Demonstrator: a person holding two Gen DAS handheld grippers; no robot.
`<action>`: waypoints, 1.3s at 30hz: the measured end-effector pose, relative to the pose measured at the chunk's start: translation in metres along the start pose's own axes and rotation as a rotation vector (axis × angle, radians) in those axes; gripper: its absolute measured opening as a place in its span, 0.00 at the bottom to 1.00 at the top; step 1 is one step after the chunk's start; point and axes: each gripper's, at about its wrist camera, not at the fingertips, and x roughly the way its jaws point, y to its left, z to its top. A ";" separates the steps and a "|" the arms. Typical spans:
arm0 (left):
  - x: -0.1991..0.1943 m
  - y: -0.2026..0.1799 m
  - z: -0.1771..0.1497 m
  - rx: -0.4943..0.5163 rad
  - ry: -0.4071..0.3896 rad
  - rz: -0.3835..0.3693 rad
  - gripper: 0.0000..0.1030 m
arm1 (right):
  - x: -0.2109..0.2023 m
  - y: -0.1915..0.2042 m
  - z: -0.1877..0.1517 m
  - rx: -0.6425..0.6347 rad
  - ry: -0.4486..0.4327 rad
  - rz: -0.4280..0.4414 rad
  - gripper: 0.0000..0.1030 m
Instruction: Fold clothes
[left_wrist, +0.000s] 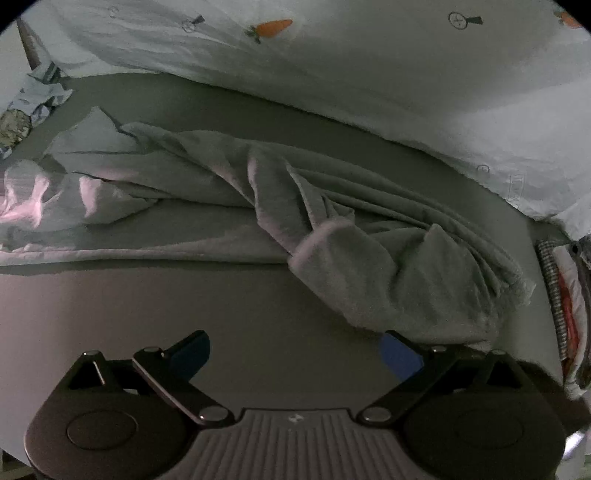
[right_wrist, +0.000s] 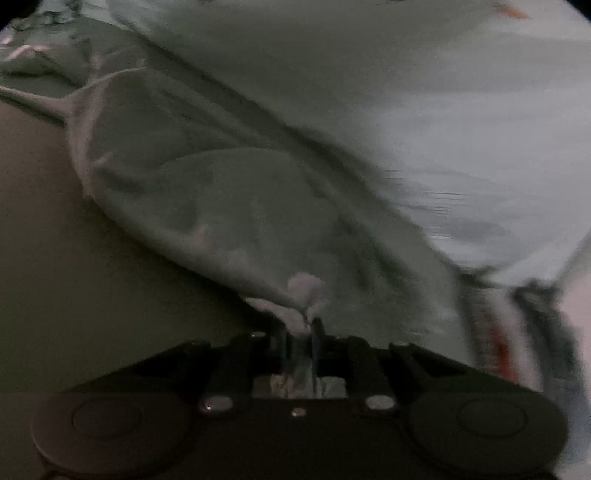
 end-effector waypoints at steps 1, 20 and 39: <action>-0.002 0.002 -0.003 0.004 -0.006 0.004 0.96 | -0.013 -0.012 -0.007 0.001 -0.014 -0.067 0.10; -0.024 0.143 -0.041 -0.109 0.075 0.143 0.96 | -0.036 -0.023 -0.024 0.293 0.363 -0.157 0.56; -0.027 0.358 0.054 -0.125 -0.176 0.237 0.97 | 0.063 0.157 0.313 0.265 -0.089 0.447 0.84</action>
